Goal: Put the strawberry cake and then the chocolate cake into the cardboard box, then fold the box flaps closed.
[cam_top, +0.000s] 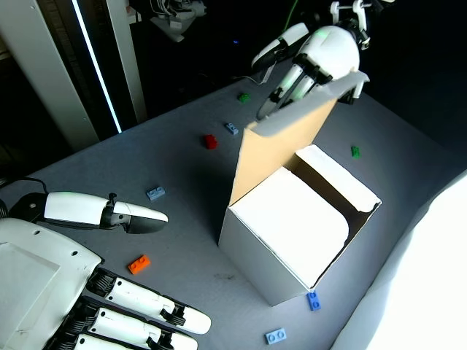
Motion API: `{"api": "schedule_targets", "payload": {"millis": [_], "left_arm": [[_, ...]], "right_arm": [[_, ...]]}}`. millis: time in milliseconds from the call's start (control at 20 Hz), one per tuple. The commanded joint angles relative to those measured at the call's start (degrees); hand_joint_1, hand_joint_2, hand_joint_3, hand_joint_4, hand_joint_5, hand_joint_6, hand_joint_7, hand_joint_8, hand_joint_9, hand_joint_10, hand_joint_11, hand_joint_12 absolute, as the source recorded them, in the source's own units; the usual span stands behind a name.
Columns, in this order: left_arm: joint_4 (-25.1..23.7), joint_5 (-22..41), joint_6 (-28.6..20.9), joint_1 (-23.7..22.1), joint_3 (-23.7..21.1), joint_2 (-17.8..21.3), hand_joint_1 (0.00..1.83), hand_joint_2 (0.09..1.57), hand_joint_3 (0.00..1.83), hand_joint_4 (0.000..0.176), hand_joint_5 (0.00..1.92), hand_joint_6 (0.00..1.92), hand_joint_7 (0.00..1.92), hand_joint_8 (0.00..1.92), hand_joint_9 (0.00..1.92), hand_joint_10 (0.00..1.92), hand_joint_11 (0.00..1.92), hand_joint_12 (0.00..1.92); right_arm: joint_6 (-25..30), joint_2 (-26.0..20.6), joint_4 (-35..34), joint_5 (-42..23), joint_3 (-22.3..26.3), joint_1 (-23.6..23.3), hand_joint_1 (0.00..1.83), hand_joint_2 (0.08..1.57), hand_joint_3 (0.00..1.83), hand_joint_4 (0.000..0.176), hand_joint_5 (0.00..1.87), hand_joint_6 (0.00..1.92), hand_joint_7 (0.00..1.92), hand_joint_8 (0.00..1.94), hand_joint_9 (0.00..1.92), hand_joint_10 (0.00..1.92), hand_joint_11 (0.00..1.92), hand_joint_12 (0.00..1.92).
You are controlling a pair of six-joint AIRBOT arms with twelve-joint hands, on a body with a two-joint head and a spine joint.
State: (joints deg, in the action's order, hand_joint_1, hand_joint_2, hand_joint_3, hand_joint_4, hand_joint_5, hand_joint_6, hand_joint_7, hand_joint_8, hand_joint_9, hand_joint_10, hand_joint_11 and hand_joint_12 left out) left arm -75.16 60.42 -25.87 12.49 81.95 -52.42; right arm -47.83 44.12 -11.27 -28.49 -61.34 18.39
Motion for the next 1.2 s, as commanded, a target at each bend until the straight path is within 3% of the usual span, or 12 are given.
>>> {"api": "schedule_targets", "payload": {"millis": [0,200,450,900,1150], "left_arm": [[5.0,1.4,-0.7,-1.0,0.3,0.0,0.00,1.30,0.00,0.000,0.26,0.00,0.35,0.01,0.38,0.01,0.00,1.11],[1.9,0.3,-1.4,-5.7,2.2,-2.1,0.00,1.30,0.00,0.000,0.26,0.00,0.34,0.00,0.38,0.01,0.00,1.13],[-1.3,0.3,-1.8,-9.2,9.1,-8.2,0.00,1.31,0.00,0.000,0.27,0.00,0.34,0.00,0.38,0.00,0.00,1.13],[-7.2,-1.0,-1.8,-5.5,25.5,-21.5,0.00,1.30,0.00,0.000,0.27,0.01,0.35,0.00,0.39,0.01,0.00,1.14],[-8.2,-1.2,-1.7,-3.8,26.8,-22.9,0.00,1.30,0.00,0.000,0.26,0.00,0.34,0.00,0.38,0.00,0.00,1.15]], "right_arm": [[0.1,-0.7,0.2,-7.3,0.0,-0.4,0.00,1.15,0.00,0.000,0.28,0.00,0.32,0.00,0.33,0.00,0.00,0.88],[0.1,-0.7,0.5,-7.3,0.1,-0.4,0.00,1.14,0.00,0.000,0.28,0.00,0.32,0.00,0.33,0.00,0.00,0.90],[0.1,-0.6,0.5,-7.5,0.1,-0.4,0.00,1.15,0.00,0.000,0.28,0.00,0.31,0.00,0.33,0.00,0.00,0.91],[0.6,-0.5,0.5,-8.5,0.1,-0.5,0.00,1.15,0.00,0.000,0.28,0.00,0.31,0.00,0.33,0.00,0.00,0.92],[0.6,-0.4,0.5,-9.1,0.1,-0.7,0.00,1.15,0.00,0.000,0.29,0.00,0.31,0.00,0.34,0.00,0.00,0.95]]}}
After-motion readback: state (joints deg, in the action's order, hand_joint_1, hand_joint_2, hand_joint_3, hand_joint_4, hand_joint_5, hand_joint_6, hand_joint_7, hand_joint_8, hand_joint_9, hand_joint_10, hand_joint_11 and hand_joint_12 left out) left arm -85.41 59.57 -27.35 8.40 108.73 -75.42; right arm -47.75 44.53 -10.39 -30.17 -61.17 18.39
